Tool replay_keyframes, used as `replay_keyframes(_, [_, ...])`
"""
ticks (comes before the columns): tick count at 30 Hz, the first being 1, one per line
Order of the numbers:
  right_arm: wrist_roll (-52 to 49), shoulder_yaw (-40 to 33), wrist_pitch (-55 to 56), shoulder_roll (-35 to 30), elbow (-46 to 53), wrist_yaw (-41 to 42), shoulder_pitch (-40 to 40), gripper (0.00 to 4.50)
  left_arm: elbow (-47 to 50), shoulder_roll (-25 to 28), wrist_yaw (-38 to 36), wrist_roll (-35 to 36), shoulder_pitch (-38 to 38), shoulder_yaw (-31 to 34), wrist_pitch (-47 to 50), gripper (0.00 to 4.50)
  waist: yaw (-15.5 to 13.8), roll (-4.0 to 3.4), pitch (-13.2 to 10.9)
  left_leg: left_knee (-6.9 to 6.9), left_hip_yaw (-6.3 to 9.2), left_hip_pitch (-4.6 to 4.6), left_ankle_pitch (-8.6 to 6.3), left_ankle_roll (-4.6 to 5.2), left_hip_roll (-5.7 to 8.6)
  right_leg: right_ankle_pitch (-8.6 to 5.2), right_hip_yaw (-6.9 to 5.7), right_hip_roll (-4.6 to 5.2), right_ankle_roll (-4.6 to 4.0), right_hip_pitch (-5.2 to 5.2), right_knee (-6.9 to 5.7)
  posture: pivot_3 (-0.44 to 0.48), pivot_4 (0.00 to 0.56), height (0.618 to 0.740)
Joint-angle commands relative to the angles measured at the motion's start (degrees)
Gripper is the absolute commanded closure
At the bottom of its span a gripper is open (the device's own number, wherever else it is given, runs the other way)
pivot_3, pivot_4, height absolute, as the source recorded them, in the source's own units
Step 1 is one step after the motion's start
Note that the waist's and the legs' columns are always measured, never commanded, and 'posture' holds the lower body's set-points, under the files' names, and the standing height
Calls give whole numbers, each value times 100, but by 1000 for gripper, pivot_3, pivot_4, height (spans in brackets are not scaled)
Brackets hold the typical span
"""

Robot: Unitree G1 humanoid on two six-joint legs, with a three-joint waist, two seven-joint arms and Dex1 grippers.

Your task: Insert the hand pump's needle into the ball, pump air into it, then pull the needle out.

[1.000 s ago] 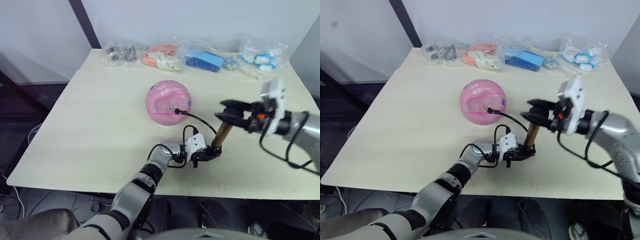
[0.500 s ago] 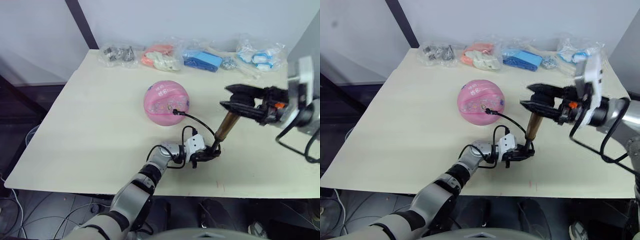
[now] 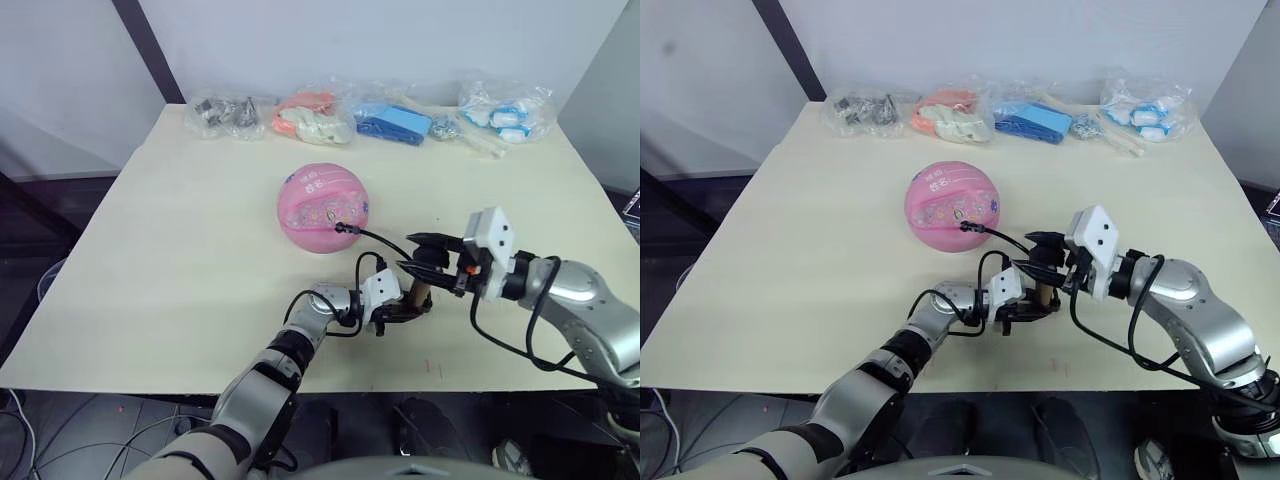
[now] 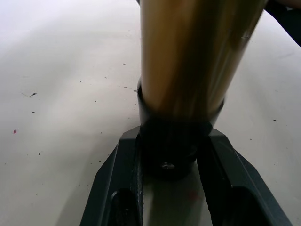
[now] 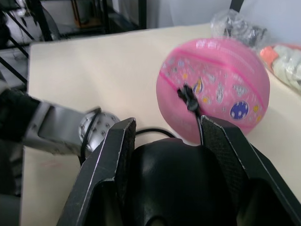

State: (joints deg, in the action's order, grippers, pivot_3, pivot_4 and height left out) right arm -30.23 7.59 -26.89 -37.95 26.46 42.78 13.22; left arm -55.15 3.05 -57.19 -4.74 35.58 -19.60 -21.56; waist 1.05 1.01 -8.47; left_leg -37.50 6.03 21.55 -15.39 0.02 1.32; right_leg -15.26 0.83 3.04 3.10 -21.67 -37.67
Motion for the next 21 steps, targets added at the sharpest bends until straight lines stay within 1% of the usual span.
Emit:
replay_keyframes(1, [-272,-170,-432,-4,69,42,-11,2760,-173,160,-143,-106,-169,-33,197,3383,-1,2,-1,2,1,0,0,0,-1,0,0,-1,0,0,0,0,150,738])
replay_keyframes(5, [-798,-710,-890,-307,385,149,369,2760,-234,213,-180,-118,-155,-29,161,3383,-6,-3,-9,2,0,5,0,0,0,1,2,1,-2,-4,1,0,150,738])
replay_keyframes(7, [-1409,-1176,-1316,-538,521,111,774,2760,-263,222,-192,-132,-137,-38,149,3383,-5,-8,-17,2,-1,13,0,0,0,1,3,2,-2,-11,2,0,150,738])
replay_keyframes(8, [-1734,-1418,-1541,-668,552,90,985,2760,-275,221,-195,-134,-126,-39,150,3383,-4,-31,-40,1,-2,15,0,0,1,1,3,2,-2,-12,2,0,150,738])
replay_keyframes(10, [-2191,-1735,-1870,-882,550,36,1327,2760,-292,239,-213,-132,-113,-38,136,3383,-8,-36,-47,-1,-13,26,0,0,10,3,17,13,-3,-28,-2,0,150,738])
replay_keyframes(17, [-3200,-2290,-2532,-1376,421,-184,2142,2760,-306,333,-274,-121,-108,-6,91,3383,-7,-27,-54,6,-17,29,0,1,4,2,17,11,-4,-32,2,0,150,738])
replay_keyframes(21, [-3553,-2427,-2709,-1573,257,-309,2526,2760,-277,370,-276,-122,-134,1,82,3383,-6,-26,-54,6,-21,27,0,1,1,2,21,9,-4,-35,-1,0,150,738])
